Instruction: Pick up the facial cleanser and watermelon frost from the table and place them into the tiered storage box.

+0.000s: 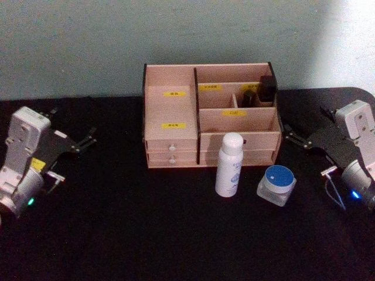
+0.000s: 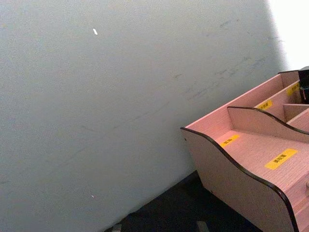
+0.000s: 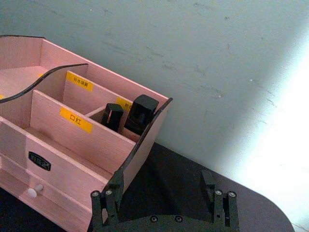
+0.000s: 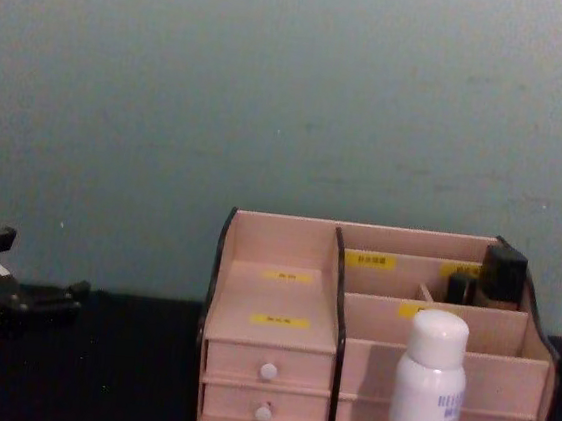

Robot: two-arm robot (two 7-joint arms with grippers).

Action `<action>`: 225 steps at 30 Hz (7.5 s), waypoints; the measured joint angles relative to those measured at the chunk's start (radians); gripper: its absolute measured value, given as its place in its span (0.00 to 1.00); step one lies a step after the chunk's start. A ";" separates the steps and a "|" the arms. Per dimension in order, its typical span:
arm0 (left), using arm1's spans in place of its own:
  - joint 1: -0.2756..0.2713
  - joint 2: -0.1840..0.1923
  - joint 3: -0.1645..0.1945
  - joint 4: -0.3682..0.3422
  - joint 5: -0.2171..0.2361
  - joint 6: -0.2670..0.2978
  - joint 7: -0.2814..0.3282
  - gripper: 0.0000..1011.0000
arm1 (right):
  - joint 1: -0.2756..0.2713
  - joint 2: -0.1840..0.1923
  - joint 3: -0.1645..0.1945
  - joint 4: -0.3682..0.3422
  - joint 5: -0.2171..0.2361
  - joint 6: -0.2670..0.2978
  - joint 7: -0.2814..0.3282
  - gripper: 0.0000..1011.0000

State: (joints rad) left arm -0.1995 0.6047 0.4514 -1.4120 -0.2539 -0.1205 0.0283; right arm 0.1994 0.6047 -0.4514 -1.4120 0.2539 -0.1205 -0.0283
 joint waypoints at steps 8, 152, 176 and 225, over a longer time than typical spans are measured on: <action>0.000 0.000 0.000 0.000 0.000 0.000 0.000 0.99 | 0.000 0.000 0.000 0.000 0.000 0.000 0.000 0.99; 0.000 0.000 0.000 0.000 0.000 0.000 0.000 0.99 | 0.053 -0.123 -0.009 0.076 0.200 0.138 0.609 0.99; 0.000 0.000 0.000 0.000 0.000 0.000 0.000 0.99 | 0.051 -0.122 -0.008 0.074 0.202 0.138 0.609 0.58; 0.000 0.000 0.000 0.000 0.000 0.000 0.000 0.99 | 0.139 -0.122 0.061 0.009 0.250 0.111 0.558 0.58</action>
State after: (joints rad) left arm -0.1995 0.6047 0.4514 -1.4120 -0.2539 -0.1205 0.0283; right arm 0.3387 0.4824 -0.3904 -1.4031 0.5039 -0.0098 0.5298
